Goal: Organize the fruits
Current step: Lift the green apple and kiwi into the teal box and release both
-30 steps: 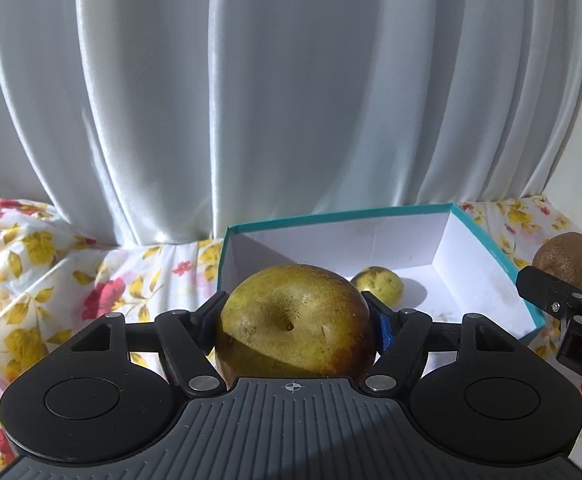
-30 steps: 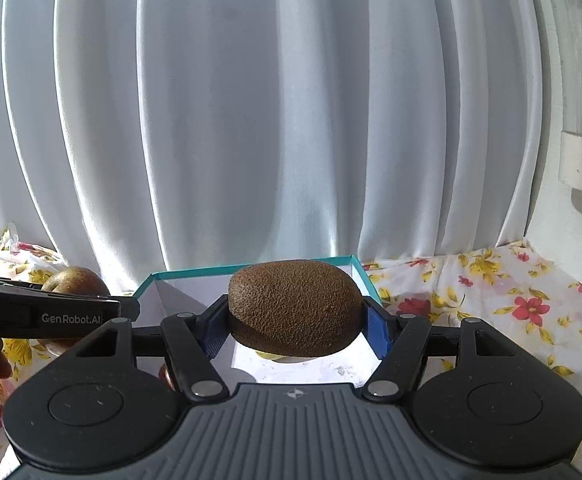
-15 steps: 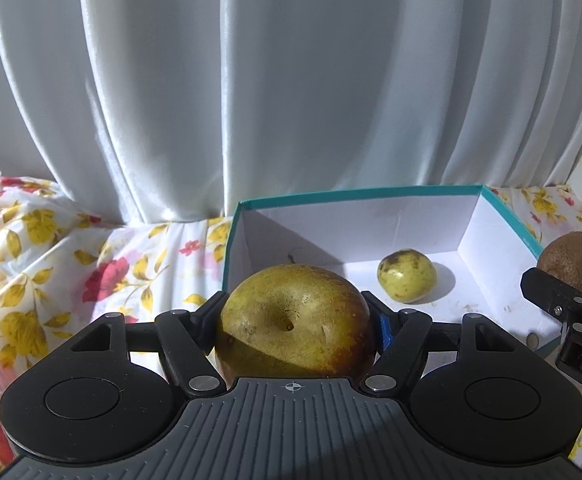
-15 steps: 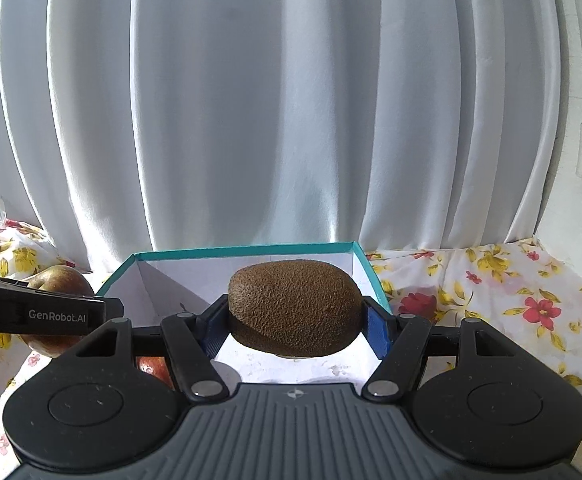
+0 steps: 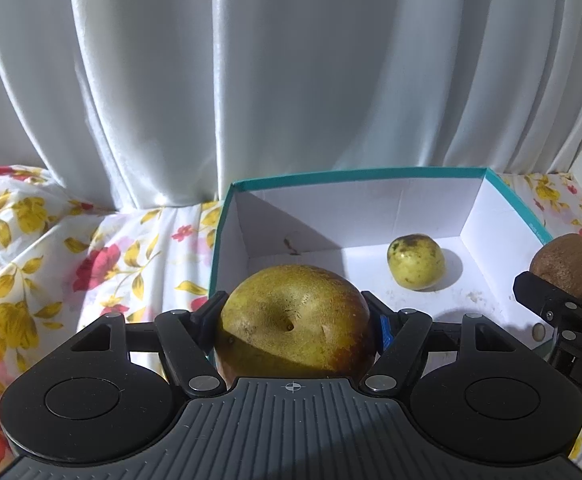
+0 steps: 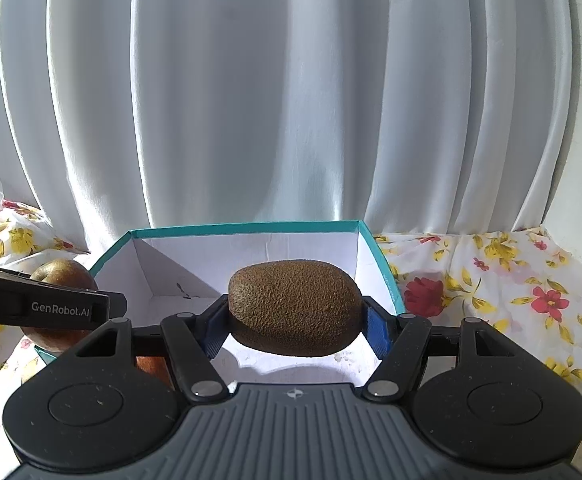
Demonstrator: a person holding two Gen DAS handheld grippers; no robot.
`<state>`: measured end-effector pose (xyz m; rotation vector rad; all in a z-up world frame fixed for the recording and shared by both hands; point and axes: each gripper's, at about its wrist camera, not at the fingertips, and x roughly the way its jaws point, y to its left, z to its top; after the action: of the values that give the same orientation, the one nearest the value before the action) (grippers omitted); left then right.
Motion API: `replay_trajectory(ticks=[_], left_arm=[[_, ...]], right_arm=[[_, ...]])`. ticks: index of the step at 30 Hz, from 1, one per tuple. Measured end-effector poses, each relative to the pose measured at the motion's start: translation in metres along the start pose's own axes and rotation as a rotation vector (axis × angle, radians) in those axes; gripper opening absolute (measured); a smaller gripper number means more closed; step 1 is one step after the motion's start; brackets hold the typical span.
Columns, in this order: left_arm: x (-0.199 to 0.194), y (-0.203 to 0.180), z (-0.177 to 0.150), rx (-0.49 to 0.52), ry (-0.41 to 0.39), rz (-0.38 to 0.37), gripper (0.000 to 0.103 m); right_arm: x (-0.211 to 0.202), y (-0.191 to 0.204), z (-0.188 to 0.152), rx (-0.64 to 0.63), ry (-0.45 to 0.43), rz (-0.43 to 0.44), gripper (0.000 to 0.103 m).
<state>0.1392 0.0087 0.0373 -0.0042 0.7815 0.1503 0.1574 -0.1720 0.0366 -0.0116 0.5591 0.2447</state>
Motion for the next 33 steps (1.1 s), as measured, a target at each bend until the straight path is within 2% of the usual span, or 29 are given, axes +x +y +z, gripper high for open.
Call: replay_trajectory(ticks=[33], left_arm=[[0.019,0.001,-0.004,-0.002,0.04,0.004,0.075]], right_arm=[[0.03,0.0,-0.013,-0.04,0.074,-0.02,0.068]])
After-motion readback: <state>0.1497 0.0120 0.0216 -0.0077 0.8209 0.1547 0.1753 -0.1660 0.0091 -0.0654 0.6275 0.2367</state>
